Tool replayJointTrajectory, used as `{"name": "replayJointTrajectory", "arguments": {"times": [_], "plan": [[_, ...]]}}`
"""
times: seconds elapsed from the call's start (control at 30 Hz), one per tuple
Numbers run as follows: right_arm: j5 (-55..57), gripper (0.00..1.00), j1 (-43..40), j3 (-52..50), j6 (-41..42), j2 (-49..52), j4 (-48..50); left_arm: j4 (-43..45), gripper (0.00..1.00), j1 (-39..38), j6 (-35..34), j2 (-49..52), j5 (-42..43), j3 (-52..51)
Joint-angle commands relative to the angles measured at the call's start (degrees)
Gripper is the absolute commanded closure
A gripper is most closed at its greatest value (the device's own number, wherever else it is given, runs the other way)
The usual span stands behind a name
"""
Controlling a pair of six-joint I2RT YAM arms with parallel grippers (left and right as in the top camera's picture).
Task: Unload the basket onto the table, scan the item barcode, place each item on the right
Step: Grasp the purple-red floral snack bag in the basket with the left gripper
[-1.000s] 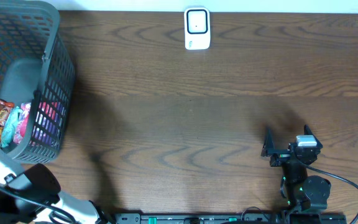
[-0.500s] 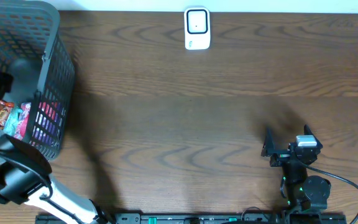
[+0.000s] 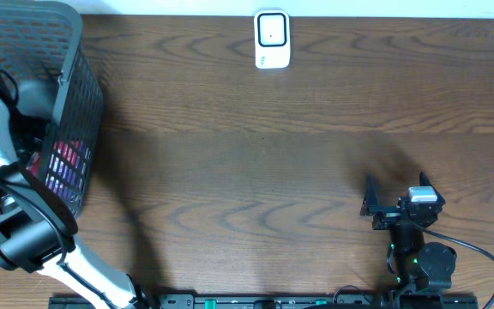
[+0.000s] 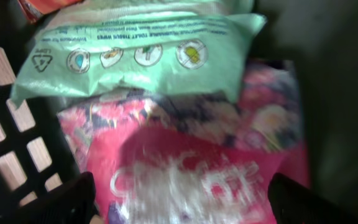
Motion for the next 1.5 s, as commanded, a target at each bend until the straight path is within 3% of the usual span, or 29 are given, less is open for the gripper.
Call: {"name": "replayJointTrajectory", "arguments": {"times": [0.0,0.2,0.27,0.3,0.4,0.5,0.73,1.1,1.17,1.2,1.27,1.3,1.47], "plan": [[0.04,0.01,0.76,-0.11,-0.46,-0.37,-0.22,1.97,0.11,0.15,-2.19,0.92,-4.63,-3.15],[0.07,0.01,0.76,-0.11,-0.46,-0.37,-0.22,6.12,0.12,0.04,-2.21,0.96,-4.37,-9.22],[0.04,0.01,0.76,-0.11,-0.46,-0.37,-0.22,7.52,0.19,0.04,-2.21,0.96,-4.35,-11.08],[0.07,0.01,0.76,-0.11,-0.46,-0.35,-0.22,8.04,0.26,0.04,-2.23,0.96,-4.35,-11.93],[0.04,0.01,0.76,-0.11,-0.46,-0.35,-0.22,8.50,0.68,0.04,-2.21,0.96,-3.41,-12.85],[0.04,0.01,0.76,-0.11,-0.46,-0.35,-0.22,8.87,0.92,0.09,-2.19,0.76,0.11,-12.66],[0.04,0.01,0.76,-0.11,-0.46,-0.35,-0.22,8.63,0.93,0.11,1.51,-3.98,7.93,-9.42],[0.04,0.01,0.76,-0.11,-0.46,-0.35,-0.22,13.66,0.93,0.07,1.49,-25.75,7.87,-7.23],[0.07,0.01,0.76,-0.11,-0.46,-0.35,-0.22,13.62,0.78,0.04,1.49,-27.58,7.41,-7.26],[0.04,0.01,0.76,-0.11,-0.46,-0.35,-0.22,13.55,0.55,0.04,1.51,-27.74,7.10,-7.26],[0.04,0.01,0.76,-0.11,-0.46,-0.35,-0.22,13.62,0.28,0.04,1.49,-27.19,6.95,-7.67],[0.04,0.01,0.76,-0.11,-0.46,-0.35,-0.22,13.66,0.19,0.04,1.42,-26.60,6.97,-8.15],[0.04,0.01,0.76,-0.11,-0.46,-0.35,-0.22,13.86,0.04,-0.28,0.55,-20.98,5.64,-10.29]]}}
